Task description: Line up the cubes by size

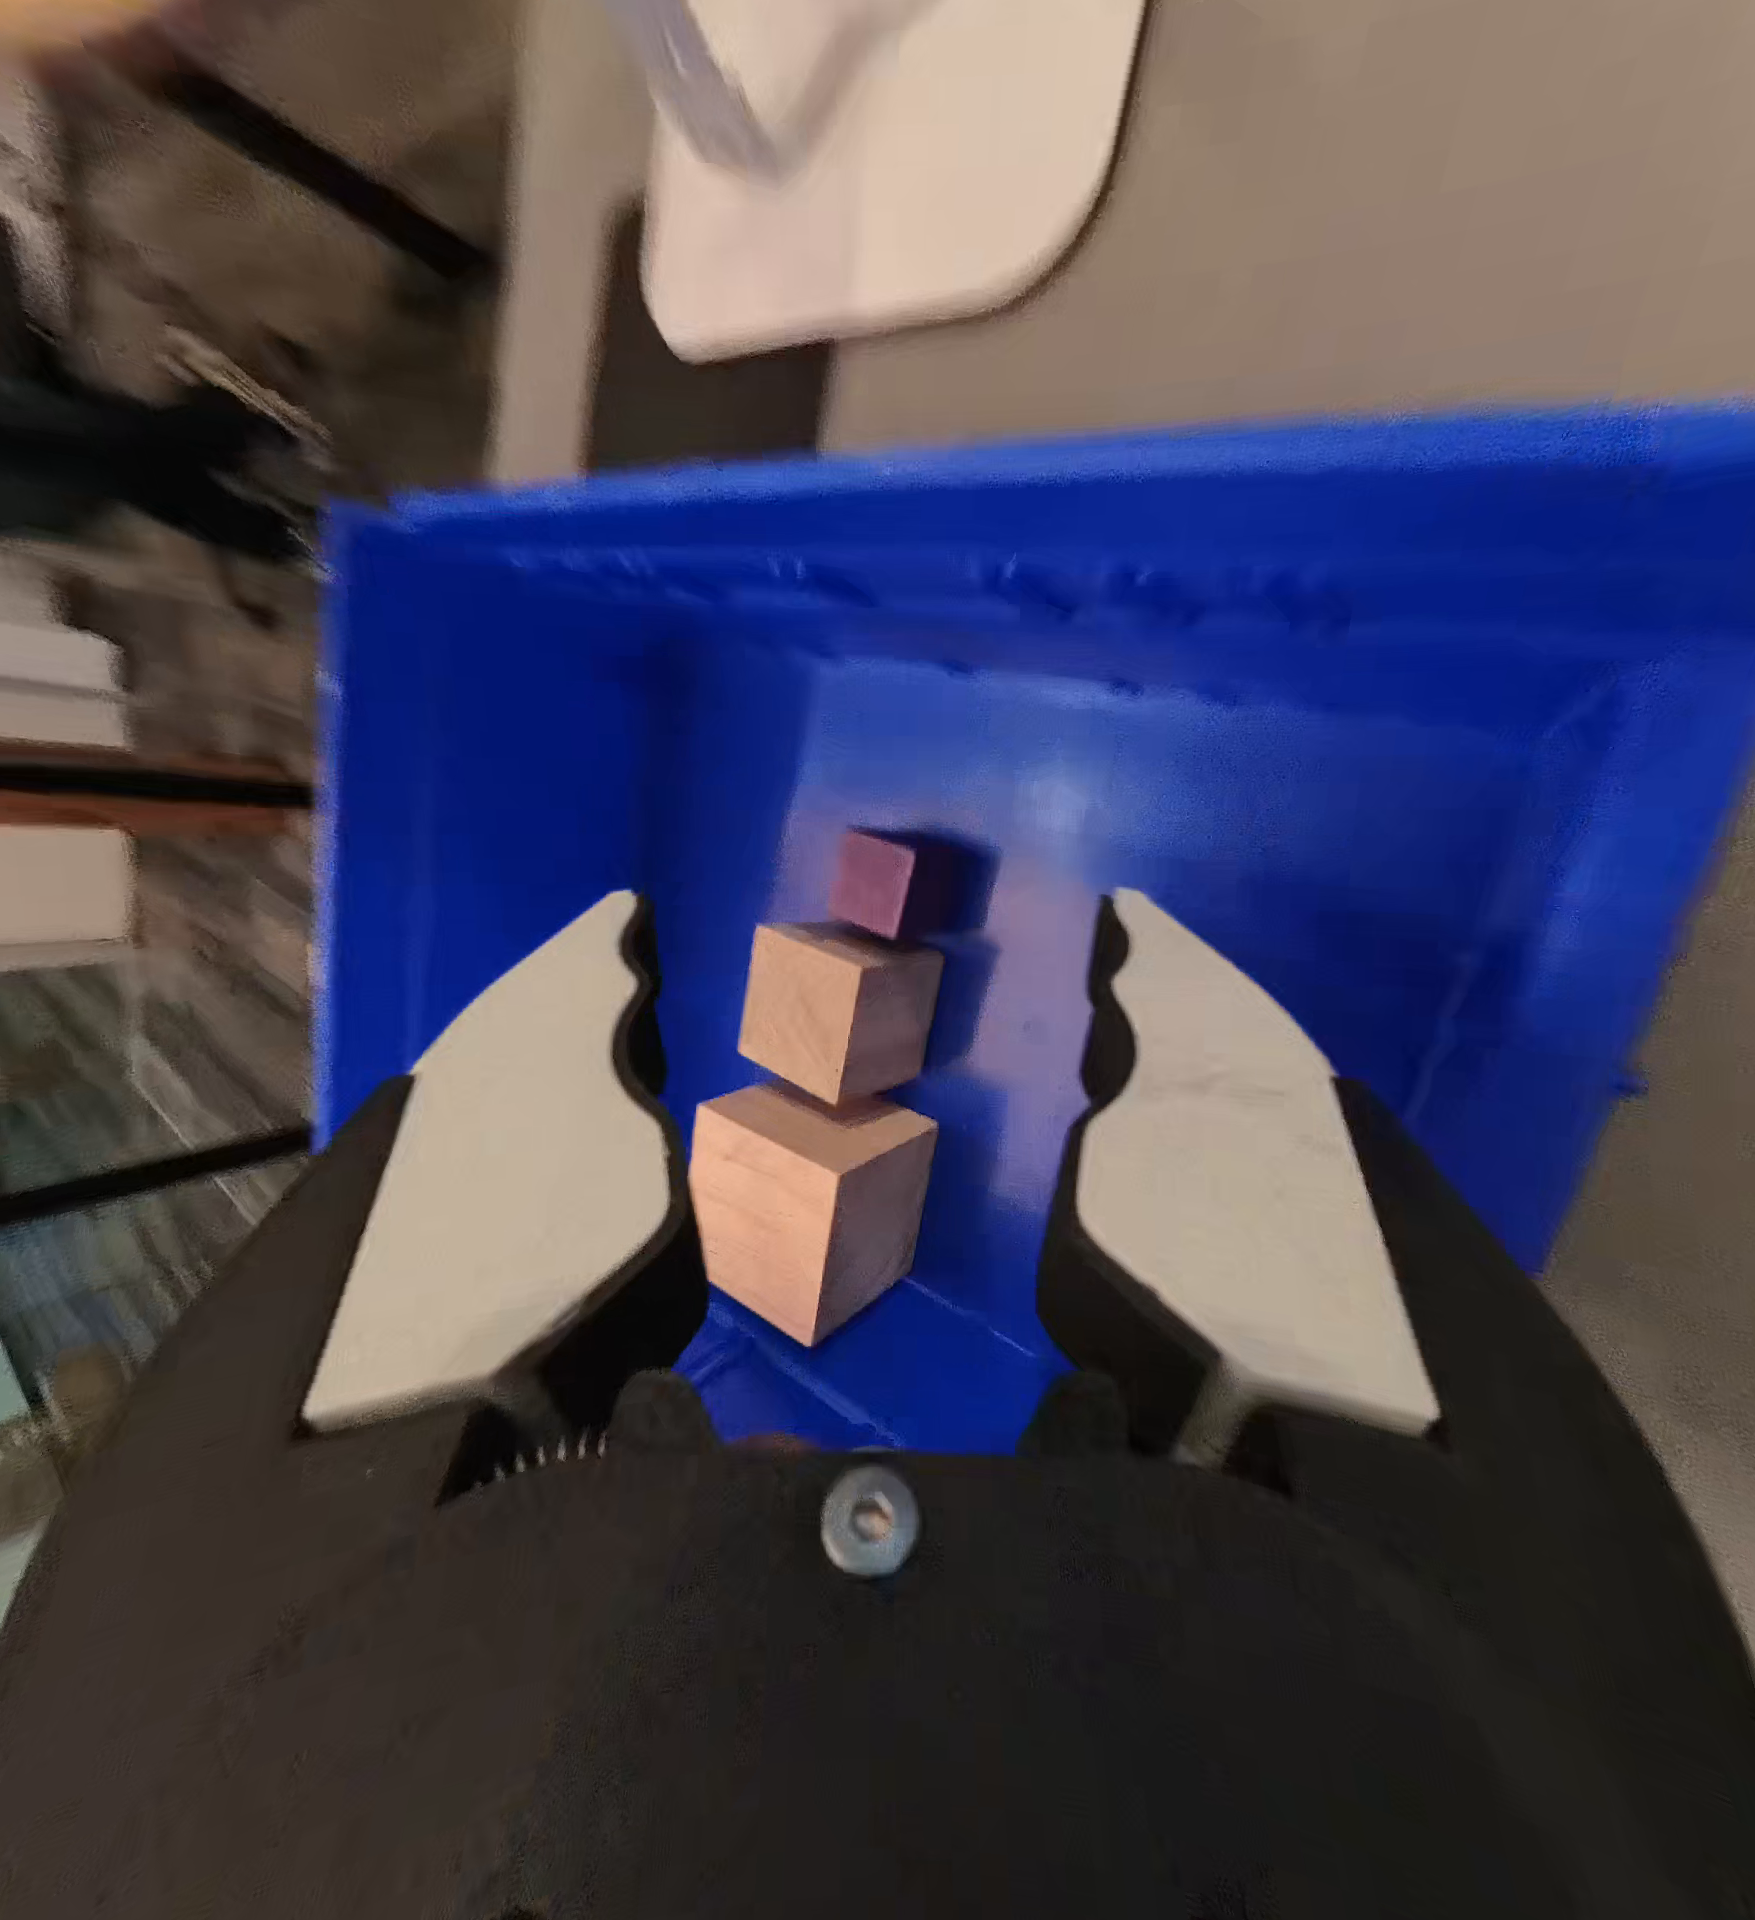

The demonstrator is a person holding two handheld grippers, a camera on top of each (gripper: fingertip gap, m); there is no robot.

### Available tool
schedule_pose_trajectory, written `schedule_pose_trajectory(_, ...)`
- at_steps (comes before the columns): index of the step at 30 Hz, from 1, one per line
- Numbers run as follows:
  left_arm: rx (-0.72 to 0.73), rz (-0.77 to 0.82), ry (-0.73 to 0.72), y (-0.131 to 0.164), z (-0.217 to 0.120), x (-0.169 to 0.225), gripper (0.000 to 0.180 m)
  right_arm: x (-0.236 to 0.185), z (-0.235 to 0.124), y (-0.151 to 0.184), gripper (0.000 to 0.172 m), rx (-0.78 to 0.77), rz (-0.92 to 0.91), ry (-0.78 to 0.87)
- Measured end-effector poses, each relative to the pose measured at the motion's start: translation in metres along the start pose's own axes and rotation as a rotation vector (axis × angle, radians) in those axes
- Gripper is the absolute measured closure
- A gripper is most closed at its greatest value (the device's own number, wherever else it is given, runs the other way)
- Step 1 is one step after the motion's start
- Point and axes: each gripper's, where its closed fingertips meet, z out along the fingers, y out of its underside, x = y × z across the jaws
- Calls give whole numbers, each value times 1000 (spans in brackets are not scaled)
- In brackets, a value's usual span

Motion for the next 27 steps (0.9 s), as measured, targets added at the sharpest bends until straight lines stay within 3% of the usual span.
schedule_pose_trajectory(3, -162, 72, 141, 27, 35, 1, 107, -21, 7, 3, 145, 6, 9, -75)
schedule_pose_trajectory(5, -177, 74, 193, 27, 47, 1, 118, -29, 9, 7, 145, 1, 2, -105)
schedule_pose_trajectory(15, -344, 98, 363, 41, 75, 8, 138, -38, 10, 16, 147, 0, 21, -168)
schedule_pose_trajectory(17, -376, 109, 384, 47, 76, 9, 149, -38, 10, 17, 147, 0, 20, -171)
schedule_pose_trajectory(23, -298, -9, 301, 35, 61, -9, 151, -38, 11, 16, 147, -3, 16, -166)
schedule_pose_trajectory(27, -56, -263, 218, -2, 11, -25, 152, -31, 13, 9, 139, 2, 4, -125)
